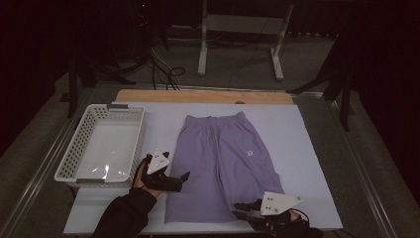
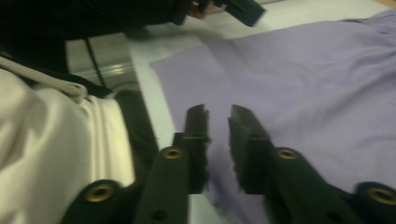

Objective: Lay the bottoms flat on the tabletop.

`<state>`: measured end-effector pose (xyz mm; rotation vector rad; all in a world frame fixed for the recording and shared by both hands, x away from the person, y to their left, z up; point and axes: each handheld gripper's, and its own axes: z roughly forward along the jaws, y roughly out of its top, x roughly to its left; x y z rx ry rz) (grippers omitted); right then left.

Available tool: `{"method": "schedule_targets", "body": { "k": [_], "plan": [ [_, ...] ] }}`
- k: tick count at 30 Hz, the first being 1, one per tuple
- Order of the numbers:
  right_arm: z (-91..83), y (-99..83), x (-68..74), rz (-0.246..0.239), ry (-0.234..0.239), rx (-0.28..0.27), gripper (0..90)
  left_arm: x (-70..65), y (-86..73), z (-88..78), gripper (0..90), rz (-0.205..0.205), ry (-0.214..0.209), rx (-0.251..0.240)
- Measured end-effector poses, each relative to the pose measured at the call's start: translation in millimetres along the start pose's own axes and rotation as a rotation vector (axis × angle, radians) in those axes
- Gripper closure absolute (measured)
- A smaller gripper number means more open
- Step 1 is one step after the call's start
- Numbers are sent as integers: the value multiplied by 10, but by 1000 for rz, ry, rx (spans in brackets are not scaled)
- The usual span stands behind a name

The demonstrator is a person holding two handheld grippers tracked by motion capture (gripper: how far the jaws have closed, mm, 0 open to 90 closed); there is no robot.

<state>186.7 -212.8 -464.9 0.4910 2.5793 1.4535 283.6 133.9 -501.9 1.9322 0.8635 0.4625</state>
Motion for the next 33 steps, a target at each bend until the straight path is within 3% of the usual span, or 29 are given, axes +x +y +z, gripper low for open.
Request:
{"method": "schedule_targets", "body": {
  "k": [1, 2, 4, 5, 6, 10, 12, 16, 19, 21, 25, 27, 28, 30, 33],
  "plan": [
    [-4, 5, -9, -13, -14, 7, 593, -4, 0, 0, 1, 4, 1, -1],
    [-43, 4, -33, -13, -55, 1, 585, -6, 0, 0, 1, 5, -2, -1],
    [-174, -18, -146, 19, -123, -33, 503, -10, 1, 1, 1, 6, -4, 0],
    [-258, -43, -219, 36, -172, -42, 504, -11, 0, 2, 1, 5, -4, -1],
    [-359, -87, -298, 56, -251, -44, 504, -10, -1, 3, 1, 5, -4, 0],
    [-618, -321, -560, 117, -442, -13, 546, -9, 1, 7, 1, 4, -3, 2],
    [-672, -454, -654, 181, -485, 29, 554, -15, 0, 9, 1, 5, -1, 1],
    [-636, -615, -730, 217, -507, 108, 564, -35, -3, 13, 1, 17, -3, 9],
    [-594, -687, -745, 276, -480, 136, 565, -57, -5, 12, 1, 29, -5, 12],
    [-581, -734, -716, 288, -493, 185, 598, -67, -3, 7, 1, 32, -7, 10],
    [-614, -864, -705, 375, -510, 236, 660, -71, 3, 6, 1, 34, -10, 7],
    [-591, -905, -717, 410, -487, 267, 697, -67, 4, 10, 1, 28, -12, 7],
    [-576, -902, -709, 409, -492, 264, 707, -67, 4, 12, 1, 30, -11, 9],
    [-561, -871, -712, 415, -491, 278, 861, -69, 4, 15, 1, 28, -13, 10],
    [-574, -822, -686, 419, -455, 275, 894, -68, 7, 12, 1, 24, -12, 8]
  ]
}}
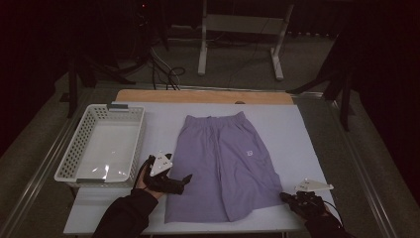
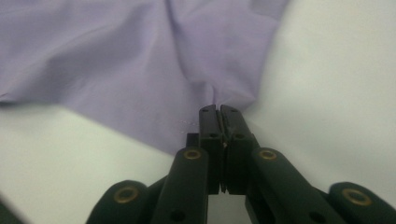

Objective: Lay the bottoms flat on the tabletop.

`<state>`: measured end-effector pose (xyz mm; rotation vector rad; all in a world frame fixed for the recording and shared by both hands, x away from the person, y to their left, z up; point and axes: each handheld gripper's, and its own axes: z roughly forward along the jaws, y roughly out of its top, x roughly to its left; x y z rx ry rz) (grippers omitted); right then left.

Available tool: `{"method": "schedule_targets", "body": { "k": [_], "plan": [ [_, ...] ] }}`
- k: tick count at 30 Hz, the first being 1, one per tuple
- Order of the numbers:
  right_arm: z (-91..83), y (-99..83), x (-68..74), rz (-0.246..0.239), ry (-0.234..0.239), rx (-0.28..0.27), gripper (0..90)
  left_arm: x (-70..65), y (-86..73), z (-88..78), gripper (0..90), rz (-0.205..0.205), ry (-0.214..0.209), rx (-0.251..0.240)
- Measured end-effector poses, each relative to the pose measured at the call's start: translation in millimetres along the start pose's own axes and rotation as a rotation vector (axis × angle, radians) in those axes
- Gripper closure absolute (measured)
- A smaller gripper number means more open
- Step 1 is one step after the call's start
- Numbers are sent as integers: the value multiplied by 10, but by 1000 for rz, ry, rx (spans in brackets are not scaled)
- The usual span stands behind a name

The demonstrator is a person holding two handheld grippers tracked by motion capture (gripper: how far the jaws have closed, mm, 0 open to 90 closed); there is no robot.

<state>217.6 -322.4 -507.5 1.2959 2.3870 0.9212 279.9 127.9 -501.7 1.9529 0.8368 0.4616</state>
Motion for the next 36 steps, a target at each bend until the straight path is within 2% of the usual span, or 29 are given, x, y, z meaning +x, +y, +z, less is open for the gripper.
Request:
{"method": "schedule_targets", "body": {
  "k": [1, 3, 4, 7, 9, 12, 17, 19, 23, 24, 26, 27, 29, 30, 31, 34, 36],
  "plan": [
    [-40, 10, 13, 2, 5, -17, 894, 1, 0, -1, 1, 0, 0, 0],
    [-134, 28, 30, 33, 44, -48, 894, 3, -1, -2, 1, -1, -2, 0],
    [-183, 29, 45, 36, 40, -57, 895, 6, -1, -1, 1, -3, -3, 3],
    [-303, 0, 48, 84, 73, -77, 894, 13, 0, -2, 1, -7, -9, 1],
    [-355, -29, 39, 73, 37, -66, 893, 16, 3, -3, 1, -9, -14, 1],
    [-393, -69, -37, 101, 10, -61, 888, 16, 7, -1, 1, -8, -20, 2],
    [-274, -133, -78, 92, -11, 11, 878, 2, 5, 7, 1, -5, -32, 8],
    [-256, -143, -90, 104, -3, 4, 774, -2, 3, 14, 1, -3, -35, 12],
    [-293, -101, -89, 103, -1, -97, 413, 0, -3, 29, 1, 1, -49, 14],
    [-299, -90, -96, 101, -4, -117, 349, -1, -3, 31, 1, 3, -48, 16],
    [-303, -69, -108, 105, -8, -145, 231, -2, -7, 27, 1, 26, -42, -14],
    [-296, -58, -109, 93, 3, -149, 182, -4, -8, 25, 1, 40, -39, -30],
    [-279, -26, -107, 93, 16, -165, 164, -16, -3, 28, 1, 60, -22, -23],
    [-265, -7, -99, 88, 27, -172, 145, -22, 0, 32, 1, 63, -28, -16],
    [-259, 16, -92, 71, 33, -174, 132, -29, 5, 35, 1, 60, -31, -2],
    [-242, 98, -66, 46, 63, -228, 135, -46, 22, 49, 0, 42, -30, 24],
    [-237, 172, -59, 19, 56, -253, 137, -40, 35, 50, 0, 24, -43, 26]
  ]
}}
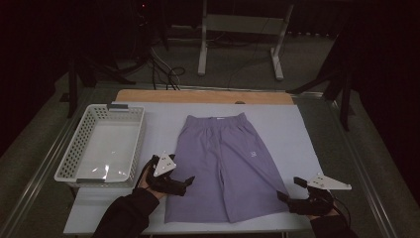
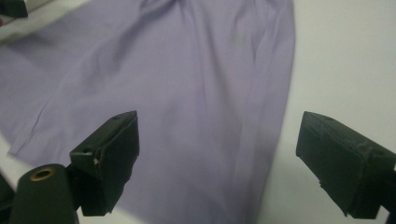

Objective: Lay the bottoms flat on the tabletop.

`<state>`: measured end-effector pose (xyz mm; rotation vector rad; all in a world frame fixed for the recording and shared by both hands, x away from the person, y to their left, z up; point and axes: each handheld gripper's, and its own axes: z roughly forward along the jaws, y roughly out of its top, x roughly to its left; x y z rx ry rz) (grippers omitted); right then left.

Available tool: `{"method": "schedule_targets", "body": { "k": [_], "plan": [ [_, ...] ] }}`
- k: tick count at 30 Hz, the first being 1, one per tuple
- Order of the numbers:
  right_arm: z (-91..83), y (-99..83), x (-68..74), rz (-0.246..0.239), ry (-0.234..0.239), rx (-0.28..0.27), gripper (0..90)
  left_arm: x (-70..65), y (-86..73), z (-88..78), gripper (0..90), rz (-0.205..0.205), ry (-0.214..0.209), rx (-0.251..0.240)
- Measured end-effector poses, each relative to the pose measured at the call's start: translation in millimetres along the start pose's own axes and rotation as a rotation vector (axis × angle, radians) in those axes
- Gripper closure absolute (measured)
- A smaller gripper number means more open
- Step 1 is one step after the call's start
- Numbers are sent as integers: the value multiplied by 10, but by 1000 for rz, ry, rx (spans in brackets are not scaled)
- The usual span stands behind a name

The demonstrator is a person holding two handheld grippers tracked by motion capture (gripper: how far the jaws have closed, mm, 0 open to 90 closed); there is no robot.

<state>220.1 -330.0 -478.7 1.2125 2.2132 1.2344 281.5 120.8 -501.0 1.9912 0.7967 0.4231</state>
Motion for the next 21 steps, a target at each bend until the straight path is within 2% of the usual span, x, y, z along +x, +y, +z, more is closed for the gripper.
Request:
{"method": "schedule_targets", "body": {
  "k": [8, 12, 15, 18, 21],
  "plan": [
    [219, 296, 4, -76, 30, -50, 137, 34, 72, 6, 0, -9, -27, 19],
    [362, 466, 3, -131, 46, -69, 124, 55, 152, 13, 0, -6, -40, 27],
    [434, 552, 3, -135, 51, -80, 117, 84, 235, 37, 0, -19, -48, 36],
    [574, 714, -9, -157, 48, -96, 111, 123, 307, 75, 0, -21, -39, 39],
    [652, 832, -10, -180, 51, -106, 111, 185, 390, 119, 0, -45, -27, 44]
  ]
}}
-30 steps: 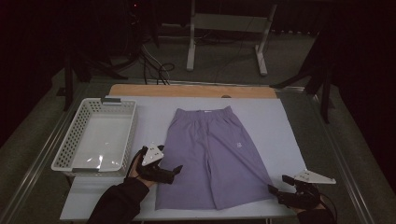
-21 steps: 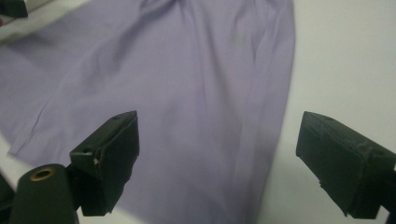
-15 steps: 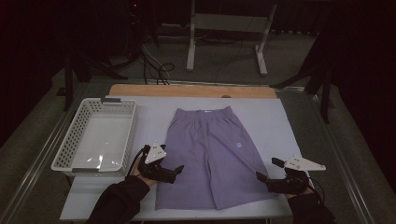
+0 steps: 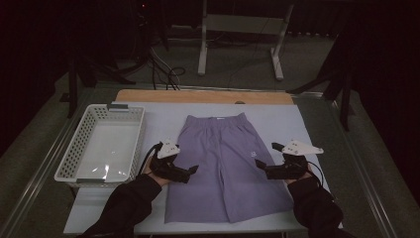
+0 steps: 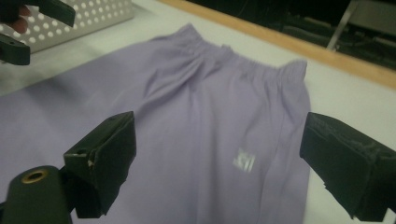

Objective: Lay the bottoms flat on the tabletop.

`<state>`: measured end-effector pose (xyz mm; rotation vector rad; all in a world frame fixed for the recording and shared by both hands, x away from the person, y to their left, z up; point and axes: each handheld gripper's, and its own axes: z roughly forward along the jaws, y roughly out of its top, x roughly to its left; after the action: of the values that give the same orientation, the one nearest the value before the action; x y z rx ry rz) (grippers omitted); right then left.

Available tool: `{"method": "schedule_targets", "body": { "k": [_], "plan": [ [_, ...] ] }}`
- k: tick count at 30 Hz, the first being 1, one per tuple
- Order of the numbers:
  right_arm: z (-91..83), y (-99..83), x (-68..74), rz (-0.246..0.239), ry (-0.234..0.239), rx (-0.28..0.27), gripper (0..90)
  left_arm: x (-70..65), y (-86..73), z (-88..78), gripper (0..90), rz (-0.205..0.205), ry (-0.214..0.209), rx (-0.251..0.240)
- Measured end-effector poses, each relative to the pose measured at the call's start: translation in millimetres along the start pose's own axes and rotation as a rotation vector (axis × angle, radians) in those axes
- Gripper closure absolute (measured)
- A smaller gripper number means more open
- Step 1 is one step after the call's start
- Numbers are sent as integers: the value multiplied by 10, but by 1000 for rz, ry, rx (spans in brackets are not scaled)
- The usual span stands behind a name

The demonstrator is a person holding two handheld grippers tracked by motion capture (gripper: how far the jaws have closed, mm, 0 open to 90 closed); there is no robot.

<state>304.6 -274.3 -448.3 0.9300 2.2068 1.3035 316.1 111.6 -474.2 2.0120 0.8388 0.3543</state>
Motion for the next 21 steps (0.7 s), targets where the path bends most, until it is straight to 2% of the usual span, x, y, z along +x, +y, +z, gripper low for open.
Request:
{"method": "schedule_targets", "body": {
  "k": [2, 4, 9, 10, 13, 17, 19, 21],
  "plan": [
    [52, 75, -17, -15, -4, -3, 111, 41, 59, 29, 0, -12, 2, 1],
    [97, 150, -48, -33, -19, -11, 111, 80, 117, 62, 0, -13, 24, 10],
    [227, 336, -153, -28, -36, -39, 110, 174, 264, 123, 0, -38, 50, 6],
    [260, 369, -171, -25, -38, -37, 110, 188, 295, 139, 0, -26, 66, 7],
    [374, 452, -225, -18, -48, -20, 110, 246, 397, 199, 0, -24, 96, 27],
    [525, 506, -308, -2, -60, -11, 110, 316, 517, 299, 1, -21, 114, 50],
    [606, 520, -357, 5, -75, 2, 110, 358, 573, 352, 1, -37, 134, 62],
    [688, 539, -418, 15, -96, 15, 110, 409, 628, 401, 1, -62, 175, 61]
  ]
}}
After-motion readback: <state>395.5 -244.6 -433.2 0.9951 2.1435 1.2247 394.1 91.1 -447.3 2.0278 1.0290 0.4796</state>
